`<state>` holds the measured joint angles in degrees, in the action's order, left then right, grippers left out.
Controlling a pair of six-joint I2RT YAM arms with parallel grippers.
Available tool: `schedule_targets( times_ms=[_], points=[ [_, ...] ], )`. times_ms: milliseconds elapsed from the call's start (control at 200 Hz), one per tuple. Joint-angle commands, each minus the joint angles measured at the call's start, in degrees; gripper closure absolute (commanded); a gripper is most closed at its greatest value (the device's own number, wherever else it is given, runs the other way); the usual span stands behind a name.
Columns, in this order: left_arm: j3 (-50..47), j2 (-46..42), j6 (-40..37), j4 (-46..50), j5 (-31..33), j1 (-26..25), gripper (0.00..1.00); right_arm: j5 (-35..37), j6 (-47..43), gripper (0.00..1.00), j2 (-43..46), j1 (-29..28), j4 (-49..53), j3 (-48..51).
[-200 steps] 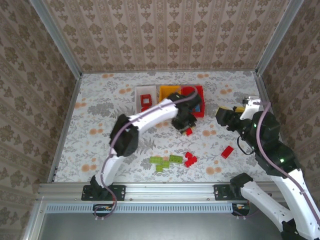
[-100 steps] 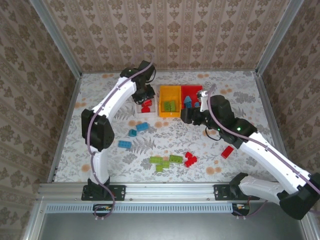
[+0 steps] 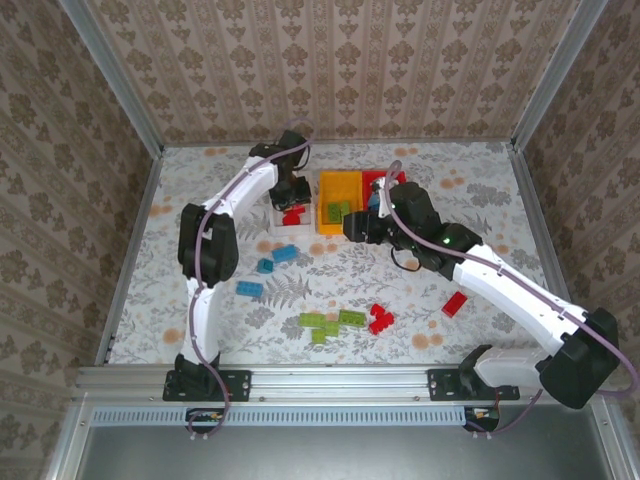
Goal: Sort the legos into containers by color
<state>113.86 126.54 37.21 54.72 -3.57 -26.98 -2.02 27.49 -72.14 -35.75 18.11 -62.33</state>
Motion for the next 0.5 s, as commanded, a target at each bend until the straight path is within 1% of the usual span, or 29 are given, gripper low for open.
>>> schedule_targets(
  times_ms=[0,165,350,495],
  points=[
    [0.6,1.9,-1.0,-0.9,-2.1,0.4,0.7,0.4,1.4,0.29,-1.5,-0.6,-1.4,-2.5],
    [-0.6,1.8,-0.6,0.0,-0.6,0.4,0.66,0.9,1.4,0.29,-2.9,-0.8,-1.2,-3.6],
    [-2.5,0.6,0.0,0.2,-0.2,0.5,0.53,1.0,1.2,0.28,-4.1,-0.9,-0.9,-4.0],
    [-2.5,-1.2,0.3,0.8,0.3,0.5,0.5,1.1,0.1,0.27,-4.8,-1.2,-0.2,-4.0]
  ],
)
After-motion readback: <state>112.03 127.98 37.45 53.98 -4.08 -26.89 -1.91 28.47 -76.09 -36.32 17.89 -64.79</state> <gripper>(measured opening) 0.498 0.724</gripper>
